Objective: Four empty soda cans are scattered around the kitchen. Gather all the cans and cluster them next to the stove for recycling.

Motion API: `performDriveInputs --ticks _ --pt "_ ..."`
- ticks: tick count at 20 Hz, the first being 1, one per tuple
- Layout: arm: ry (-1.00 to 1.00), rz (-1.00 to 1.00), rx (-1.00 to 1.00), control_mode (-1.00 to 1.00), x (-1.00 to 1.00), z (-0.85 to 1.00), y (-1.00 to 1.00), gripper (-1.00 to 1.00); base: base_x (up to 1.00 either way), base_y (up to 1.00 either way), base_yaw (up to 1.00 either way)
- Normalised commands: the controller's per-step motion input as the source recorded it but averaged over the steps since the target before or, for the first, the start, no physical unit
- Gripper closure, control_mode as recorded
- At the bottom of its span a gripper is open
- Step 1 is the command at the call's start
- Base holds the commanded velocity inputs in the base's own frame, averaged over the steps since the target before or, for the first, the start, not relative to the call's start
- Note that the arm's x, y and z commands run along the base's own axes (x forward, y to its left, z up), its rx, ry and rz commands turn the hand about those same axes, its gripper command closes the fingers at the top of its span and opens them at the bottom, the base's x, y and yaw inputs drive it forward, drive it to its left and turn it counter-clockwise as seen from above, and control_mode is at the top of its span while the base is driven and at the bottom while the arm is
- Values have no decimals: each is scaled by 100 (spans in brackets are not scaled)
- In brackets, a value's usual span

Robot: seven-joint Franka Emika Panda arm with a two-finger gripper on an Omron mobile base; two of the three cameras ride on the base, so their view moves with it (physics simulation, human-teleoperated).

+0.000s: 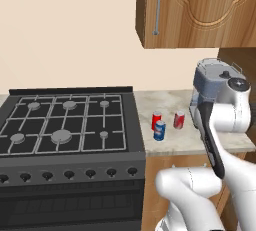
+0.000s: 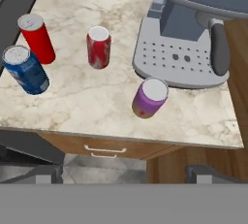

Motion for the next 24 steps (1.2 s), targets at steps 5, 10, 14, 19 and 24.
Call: performDriveInputs --ticks 5,10,14,19,24 --pt "1 -6 0 -100 13 -10 -21 -100 0 0 0" --pt "0 0 0 -100 6 -19 -22 -100 0 0 0" --pt "0 0 1 -100 6 -19 -18 -100 0 0 0" --pt "0 0 2 -100 18 -12 -10 -100 0 0 0" --pt "0 0 2 -100 21 -7 -6 -100 0 0 0"
